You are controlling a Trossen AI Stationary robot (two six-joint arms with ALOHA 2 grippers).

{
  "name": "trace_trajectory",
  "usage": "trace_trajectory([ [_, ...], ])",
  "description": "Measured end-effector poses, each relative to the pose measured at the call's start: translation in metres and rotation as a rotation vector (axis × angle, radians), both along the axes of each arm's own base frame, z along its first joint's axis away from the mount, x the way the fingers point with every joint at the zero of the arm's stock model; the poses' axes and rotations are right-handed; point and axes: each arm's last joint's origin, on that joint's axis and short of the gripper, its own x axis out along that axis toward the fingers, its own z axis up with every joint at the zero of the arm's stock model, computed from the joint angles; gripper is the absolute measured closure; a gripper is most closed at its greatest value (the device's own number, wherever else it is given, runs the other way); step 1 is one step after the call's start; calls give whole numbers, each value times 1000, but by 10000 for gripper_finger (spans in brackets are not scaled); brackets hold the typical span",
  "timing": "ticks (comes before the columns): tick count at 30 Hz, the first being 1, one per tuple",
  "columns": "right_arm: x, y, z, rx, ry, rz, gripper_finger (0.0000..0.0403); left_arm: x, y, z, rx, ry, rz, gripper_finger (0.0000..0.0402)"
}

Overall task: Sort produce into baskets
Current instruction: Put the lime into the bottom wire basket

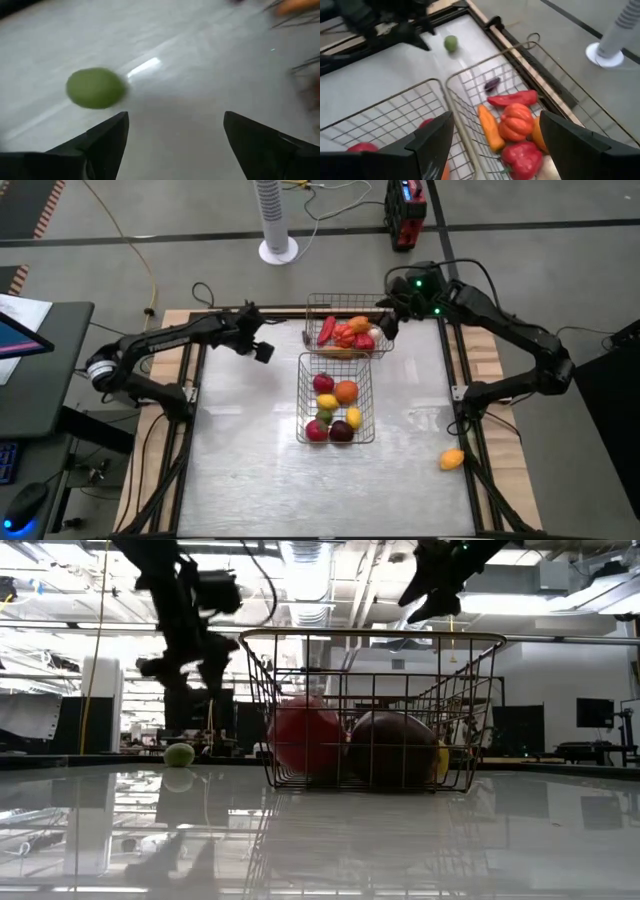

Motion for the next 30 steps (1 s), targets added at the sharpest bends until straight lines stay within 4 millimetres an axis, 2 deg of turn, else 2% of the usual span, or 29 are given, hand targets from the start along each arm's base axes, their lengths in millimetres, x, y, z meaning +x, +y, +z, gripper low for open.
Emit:
trace_trajectory([
  [9,13,22,0,-47,15,129,81,-6,29,-30,25,196,71,90],
  [18,13,23,-1,-9,18,106,81,-1,39,-59,-5,308,130,90],
  [23,13,22,0,-14,10,105,81,2,43,-68,8,339,125,90],
  [30,13,22,0,-14,9,103,81,2,49,-68,46,326,138,91],
])
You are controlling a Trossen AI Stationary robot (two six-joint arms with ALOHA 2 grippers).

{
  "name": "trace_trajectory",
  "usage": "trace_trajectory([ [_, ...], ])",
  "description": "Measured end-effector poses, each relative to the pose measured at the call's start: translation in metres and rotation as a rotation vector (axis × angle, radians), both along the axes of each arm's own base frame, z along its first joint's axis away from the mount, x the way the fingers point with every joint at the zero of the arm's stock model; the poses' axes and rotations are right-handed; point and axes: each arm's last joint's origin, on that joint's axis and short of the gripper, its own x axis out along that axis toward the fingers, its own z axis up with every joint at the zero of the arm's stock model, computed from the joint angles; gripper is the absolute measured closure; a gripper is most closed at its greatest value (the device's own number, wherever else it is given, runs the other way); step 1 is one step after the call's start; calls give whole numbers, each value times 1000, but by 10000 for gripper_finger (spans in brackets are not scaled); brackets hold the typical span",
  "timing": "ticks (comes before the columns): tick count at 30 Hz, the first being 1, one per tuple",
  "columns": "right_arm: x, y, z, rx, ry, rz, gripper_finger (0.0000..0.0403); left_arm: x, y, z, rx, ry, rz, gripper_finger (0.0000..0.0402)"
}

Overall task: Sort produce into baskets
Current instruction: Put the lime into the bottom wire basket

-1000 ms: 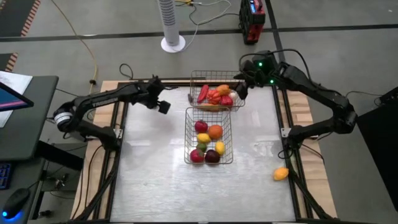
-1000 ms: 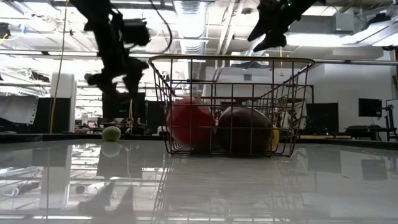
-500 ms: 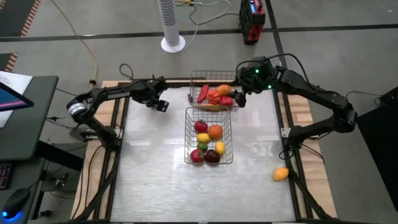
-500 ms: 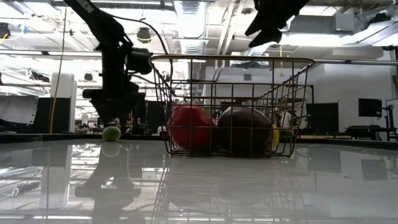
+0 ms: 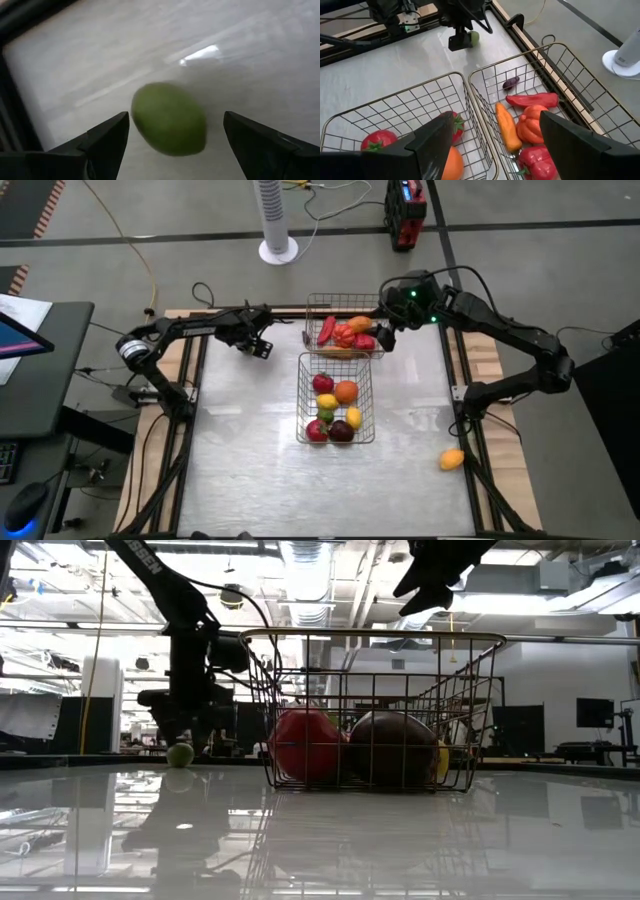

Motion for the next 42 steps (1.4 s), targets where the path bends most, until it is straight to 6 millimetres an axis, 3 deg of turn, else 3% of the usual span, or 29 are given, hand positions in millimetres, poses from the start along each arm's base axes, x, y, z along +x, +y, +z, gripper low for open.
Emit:
trace_trajectory([
  [8,0,0,0,0,0,0,81,-11,8,-3,-72,-38,14,101],
  [19,0,0,0,-13,4,10,81,-19,15,-2,-121,-81,14,199],
  [25,0,0,0,-16,4,11,81,-14,15,2,-196,-184,-5,216],
  [28,0,0,0,-16,4,12,81,-4,16,17,-266,-354,-67,218],
  [32,-1,-3,0,-17,5,2,81,14,14,53,-345,-645,-218,219],
  [38,-6,-11,0,-15,5,-36,81,34,-5,101,-380,-831,-397,219],
  [42,-8,-15,0,-19,-2,-52,81,57,-27,118,-364,-839,-479,203],
])
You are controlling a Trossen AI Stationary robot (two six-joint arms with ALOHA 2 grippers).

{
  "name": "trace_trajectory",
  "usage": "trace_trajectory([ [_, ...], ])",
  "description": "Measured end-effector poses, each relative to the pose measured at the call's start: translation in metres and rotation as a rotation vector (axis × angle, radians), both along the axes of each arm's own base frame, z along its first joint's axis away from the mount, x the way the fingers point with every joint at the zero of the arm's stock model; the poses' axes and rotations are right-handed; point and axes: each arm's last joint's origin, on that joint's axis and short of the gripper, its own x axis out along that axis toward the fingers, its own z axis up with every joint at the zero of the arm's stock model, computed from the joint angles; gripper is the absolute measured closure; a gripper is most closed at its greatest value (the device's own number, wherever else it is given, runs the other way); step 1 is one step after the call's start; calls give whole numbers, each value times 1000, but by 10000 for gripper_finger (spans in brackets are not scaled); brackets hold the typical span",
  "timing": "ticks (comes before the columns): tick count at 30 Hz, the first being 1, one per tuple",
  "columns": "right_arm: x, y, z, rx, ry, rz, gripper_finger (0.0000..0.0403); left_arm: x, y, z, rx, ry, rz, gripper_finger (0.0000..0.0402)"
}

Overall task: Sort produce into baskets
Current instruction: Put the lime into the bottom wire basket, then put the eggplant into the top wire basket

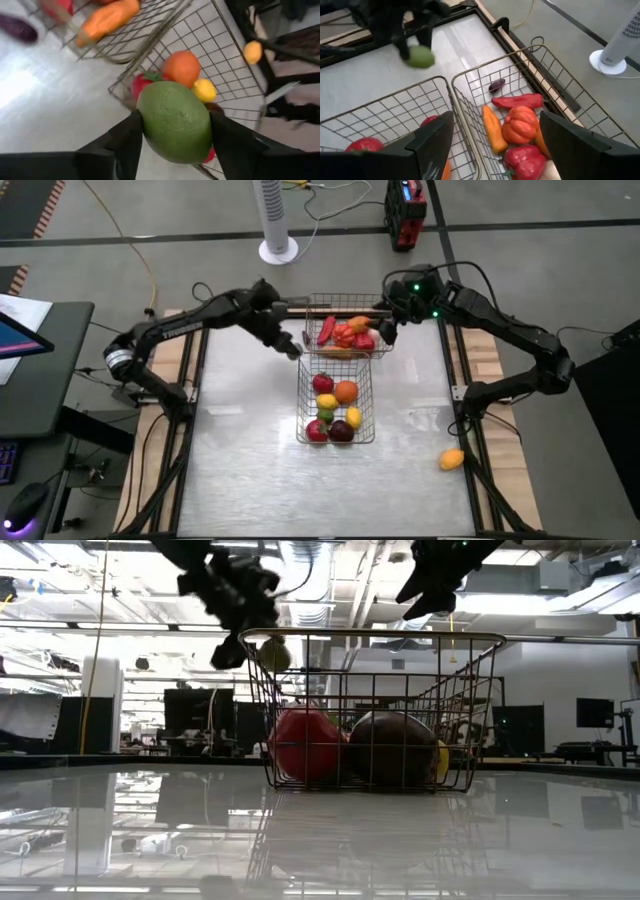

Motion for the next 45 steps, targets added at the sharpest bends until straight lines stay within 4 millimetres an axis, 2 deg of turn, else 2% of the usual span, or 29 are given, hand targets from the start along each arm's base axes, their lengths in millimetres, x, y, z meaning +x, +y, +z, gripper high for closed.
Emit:
trace_trajectory([
  [4,0,-2,1,-7,-11,-6,81,23,-26,3,144,29,-23,161],
  [8,-1,-3,1,-7,-12,-12,81,34,-42,5,229,29,-23,109],
  [11,-1,-4,1,-6,-12,-14,81,32,-39,4,237,51,12,79],
  [14,-2,-4,1,-2,-9,-15,81,26,-29,1,273,86,54,68],
  [19,0,0,0,24,-5,-15,81,12,-10,-10,337,131,41,72],
  [22,0,4,-2,41,17,-3,81,0,1,-24,405,186,-18,82],
  [28,2,9,-4,55,37,15,81,-16,20,-66,792,374,-182,111],
  [31,2,9,-4,78,31,-2,81,-12,29,-74,981,356,-217,124],
  [33,1,9,-5,94,29,-14,81,-12,31,-81,983,354,-222,132],
  [35,1,9,-5,105,25,-24,81,-8,38,-86,967,275,-233,142],
  [38,2,11,-5,121,21,-30,81,-7,49,-100,898,184,-264,156],
  [41,2,11,-5,141,18,-40,81,-7,60,-116,865,171,-291,166],
  [45,0,12,-4,160,17,-55,81,0,73,-126,825,88,-321,170],
])
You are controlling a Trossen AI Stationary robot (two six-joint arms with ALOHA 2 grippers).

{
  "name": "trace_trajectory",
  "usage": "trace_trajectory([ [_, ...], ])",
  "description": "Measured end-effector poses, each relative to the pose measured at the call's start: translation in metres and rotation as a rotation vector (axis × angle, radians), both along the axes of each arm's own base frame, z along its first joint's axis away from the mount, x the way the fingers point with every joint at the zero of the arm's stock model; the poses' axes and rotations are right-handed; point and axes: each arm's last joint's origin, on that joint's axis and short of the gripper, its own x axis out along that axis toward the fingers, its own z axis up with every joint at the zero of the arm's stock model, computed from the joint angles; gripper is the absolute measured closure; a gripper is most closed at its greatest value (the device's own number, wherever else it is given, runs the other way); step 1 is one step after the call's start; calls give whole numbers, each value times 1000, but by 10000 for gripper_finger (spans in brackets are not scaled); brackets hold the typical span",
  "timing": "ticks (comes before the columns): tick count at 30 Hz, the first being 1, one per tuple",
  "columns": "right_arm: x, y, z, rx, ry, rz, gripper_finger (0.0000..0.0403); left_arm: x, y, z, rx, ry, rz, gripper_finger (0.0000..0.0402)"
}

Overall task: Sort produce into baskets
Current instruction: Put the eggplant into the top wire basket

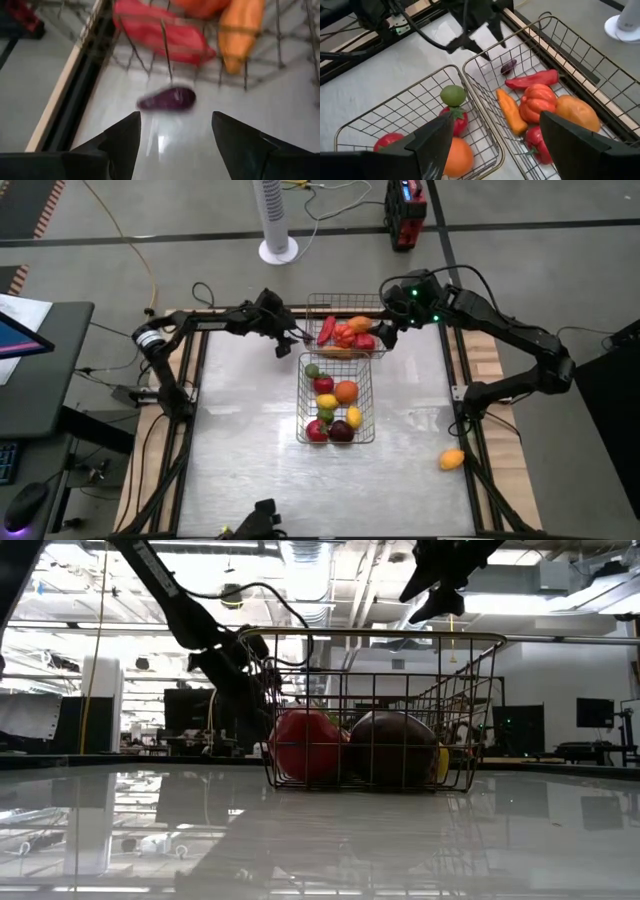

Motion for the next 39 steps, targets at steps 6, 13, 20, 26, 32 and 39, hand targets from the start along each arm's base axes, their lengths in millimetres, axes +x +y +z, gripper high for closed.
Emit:
trace_trajectory([
  [6,0,0,0,20,-9,-19,81,16,14,-9,-20,-43,-16,170],
  [13,-1,-3,1,21,-13,-66,81,19,18,-12,41,-73,-124,170],
  [20,0,-3,1,24,-24,-75,81,13,28,-22,-27,-102,-94,170],
  [26,-1,-4,2,26,-26,-87,81,13,32,-17,-83,-124,-52,171],
  [32,1,-5,4,28,-63,-101,81,20,27,-17,-77,-89,-42,171],
  [39,2,-4,5,37,-77,-108,81,26,26,-27,-100,-31,-43,171],
])
